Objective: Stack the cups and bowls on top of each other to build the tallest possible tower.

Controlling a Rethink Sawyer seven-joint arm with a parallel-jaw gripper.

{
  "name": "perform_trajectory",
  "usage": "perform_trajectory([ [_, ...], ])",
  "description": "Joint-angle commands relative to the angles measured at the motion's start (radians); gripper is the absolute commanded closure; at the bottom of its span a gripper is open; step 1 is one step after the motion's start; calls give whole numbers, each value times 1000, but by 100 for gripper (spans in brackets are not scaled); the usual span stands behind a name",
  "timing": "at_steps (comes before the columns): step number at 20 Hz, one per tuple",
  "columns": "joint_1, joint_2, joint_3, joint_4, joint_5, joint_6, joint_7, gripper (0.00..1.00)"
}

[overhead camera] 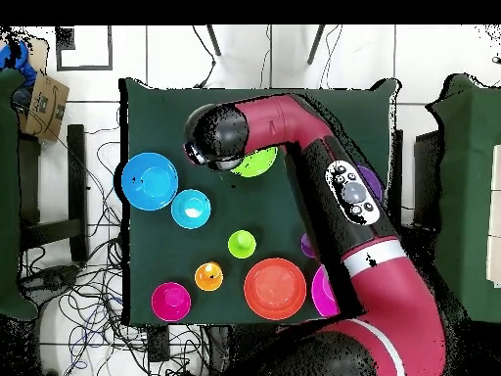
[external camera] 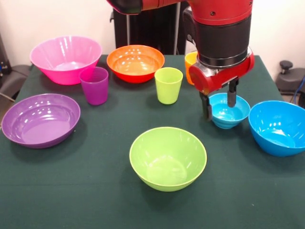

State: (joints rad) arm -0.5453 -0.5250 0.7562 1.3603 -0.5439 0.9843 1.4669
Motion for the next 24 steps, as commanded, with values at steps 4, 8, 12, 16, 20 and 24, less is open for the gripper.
perform_trajectory([
  [4,50,58,-76,-177,-17,134,-43,0],
  [8,49,68,-98,-219,-10,157,-15,0],
  [12,39,72,-99,-245,3,167,-24,0],
  [16,44,51,-112,-241,8,170,-1,0],
  [20,50,19,-127,-214,5,143,33,0],
  [24,62,16,-141,-212,7,115,59,0],
])
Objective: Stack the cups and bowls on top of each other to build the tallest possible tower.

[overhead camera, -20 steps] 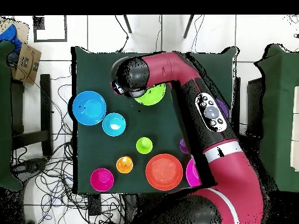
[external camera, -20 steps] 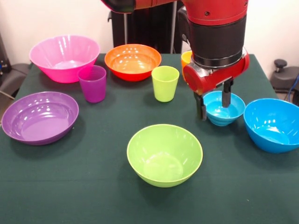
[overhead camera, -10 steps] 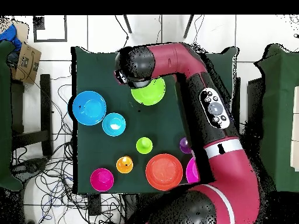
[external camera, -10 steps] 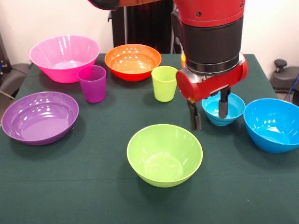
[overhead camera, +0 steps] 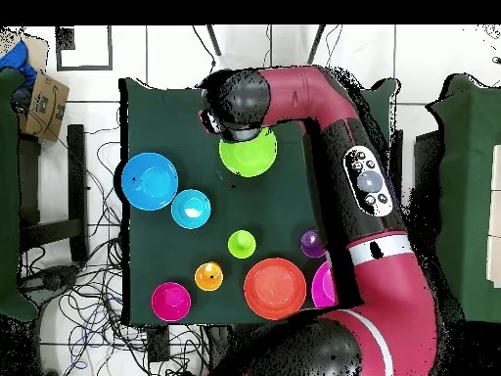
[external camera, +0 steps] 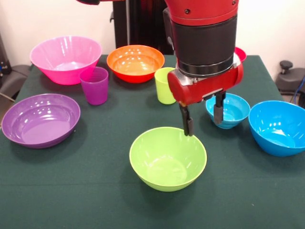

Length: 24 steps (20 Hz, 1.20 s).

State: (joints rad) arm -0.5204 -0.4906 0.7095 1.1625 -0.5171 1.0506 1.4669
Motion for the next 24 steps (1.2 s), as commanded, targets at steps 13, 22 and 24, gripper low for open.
perform_trajectory([
  [13,135,-53,-226,43,23,-31,331,0],
  [22,162,-82,-310,100,58,-95,499,0],
  [24,172,-92,-334,115,60,-114,548,0],
])
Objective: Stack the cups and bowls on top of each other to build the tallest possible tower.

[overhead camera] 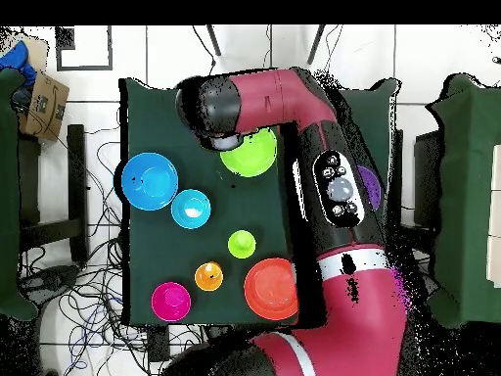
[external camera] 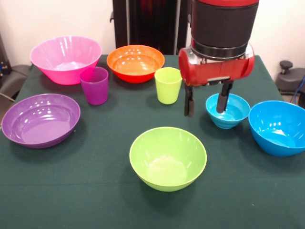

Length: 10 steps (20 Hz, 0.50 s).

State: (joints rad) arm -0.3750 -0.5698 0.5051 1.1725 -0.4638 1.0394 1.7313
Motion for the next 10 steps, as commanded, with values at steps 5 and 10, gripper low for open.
perform_trajectory([
  [5,60,-30,-205,120,3,-128,426,0],
  [10,59,-33,-228,149,11,-162,443,0],
])
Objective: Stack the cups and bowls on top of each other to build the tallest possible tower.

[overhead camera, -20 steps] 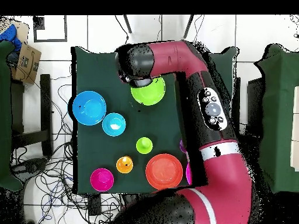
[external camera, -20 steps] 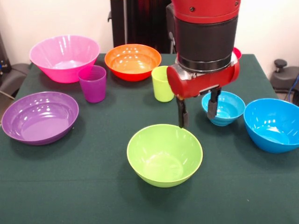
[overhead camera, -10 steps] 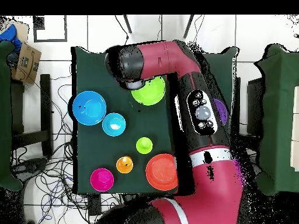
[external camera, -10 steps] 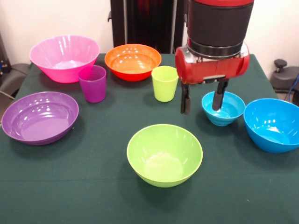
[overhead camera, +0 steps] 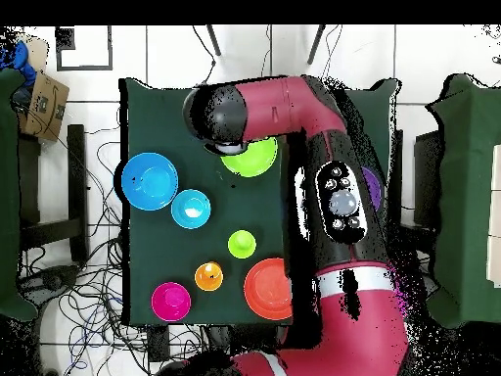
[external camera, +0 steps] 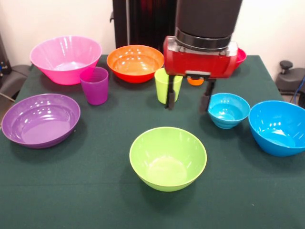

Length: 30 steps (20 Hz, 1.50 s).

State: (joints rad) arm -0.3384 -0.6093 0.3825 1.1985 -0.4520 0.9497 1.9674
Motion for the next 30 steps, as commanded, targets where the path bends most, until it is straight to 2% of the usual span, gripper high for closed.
perform_trajectory([
  [1,22,9,-107,124,-2,-77,206,0],
  [7,25,19,-114,131,12,-98,193,0],
  [15,26,41,-89,130,28,-97,111,0],
  [24,41,60,-90,146,45,-138,132,0],
  [30,36,103,-71,116,43,-152,82,0],
])
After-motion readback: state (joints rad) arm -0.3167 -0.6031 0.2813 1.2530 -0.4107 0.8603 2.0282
